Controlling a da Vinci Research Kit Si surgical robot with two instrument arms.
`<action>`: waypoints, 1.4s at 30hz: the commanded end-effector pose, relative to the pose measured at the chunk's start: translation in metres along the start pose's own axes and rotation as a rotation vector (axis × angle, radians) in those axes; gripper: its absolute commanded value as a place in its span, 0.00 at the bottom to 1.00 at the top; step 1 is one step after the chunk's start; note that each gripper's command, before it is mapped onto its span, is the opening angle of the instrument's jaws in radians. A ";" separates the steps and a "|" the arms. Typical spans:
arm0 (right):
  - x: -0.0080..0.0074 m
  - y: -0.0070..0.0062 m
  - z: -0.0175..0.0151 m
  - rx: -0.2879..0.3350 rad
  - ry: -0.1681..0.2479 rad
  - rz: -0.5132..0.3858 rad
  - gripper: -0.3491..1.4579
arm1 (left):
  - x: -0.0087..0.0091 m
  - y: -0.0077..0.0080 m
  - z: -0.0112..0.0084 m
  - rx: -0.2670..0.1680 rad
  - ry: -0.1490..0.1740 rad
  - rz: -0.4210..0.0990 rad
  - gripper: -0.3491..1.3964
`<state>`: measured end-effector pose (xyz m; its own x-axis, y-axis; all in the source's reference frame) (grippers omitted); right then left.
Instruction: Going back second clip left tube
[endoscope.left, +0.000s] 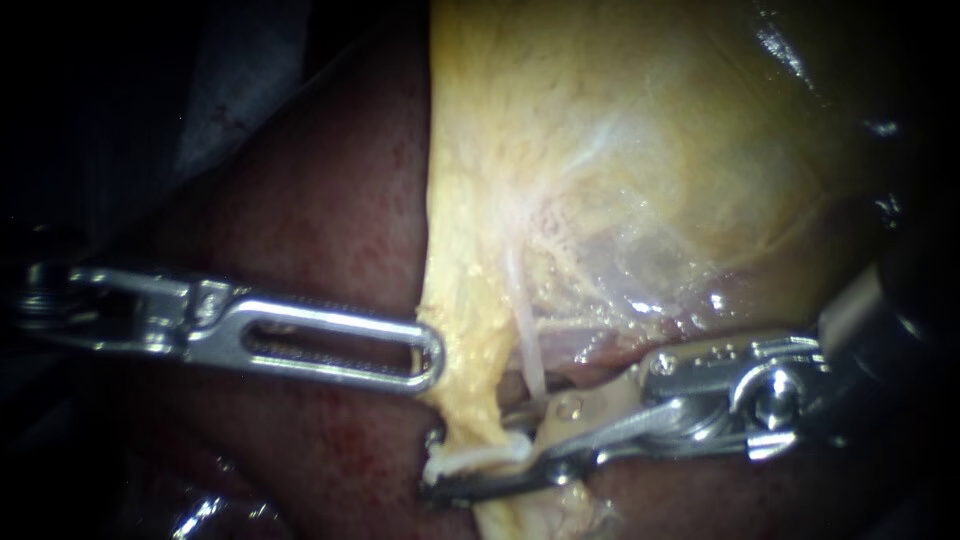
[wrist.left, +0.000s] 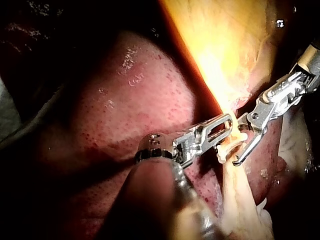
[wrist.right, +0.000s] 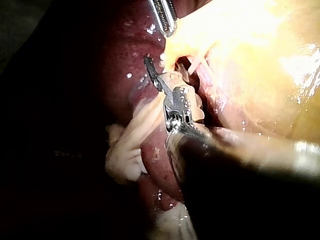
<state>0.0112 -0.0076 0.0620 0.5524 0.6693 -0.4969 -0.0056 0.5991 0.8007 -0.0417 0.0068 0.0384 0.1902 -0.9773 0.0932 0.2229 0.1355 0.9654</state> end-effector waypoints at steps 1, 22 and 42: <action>-0.0001 0.0001 0.0002 0.001 0.000 -0.001 0.45 | 0.0000 0.0000 0.0000 0.000 0.000 0.000 0.00; -0.0003 0.0001 0.0002 -0.004 0.002 -0.027 0.49 | 0.0001 0.0001 0.0001 -0.001 0.000 0.001 0.00; -0.0010 -0.0001 0.0027 -0.002 0.011 -0.037 0.51 | 0.0001 0.0001 0.0001 0.000 0.000 0.001 0.00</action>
<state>0.0129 -0.0096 0.0634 0.5424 0.6517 -0.5302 0.0146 0.6237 0.7815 -0.0417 0.0068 0.0385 0.1904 -0.9772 0.0941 0.2234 0.1365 0.9651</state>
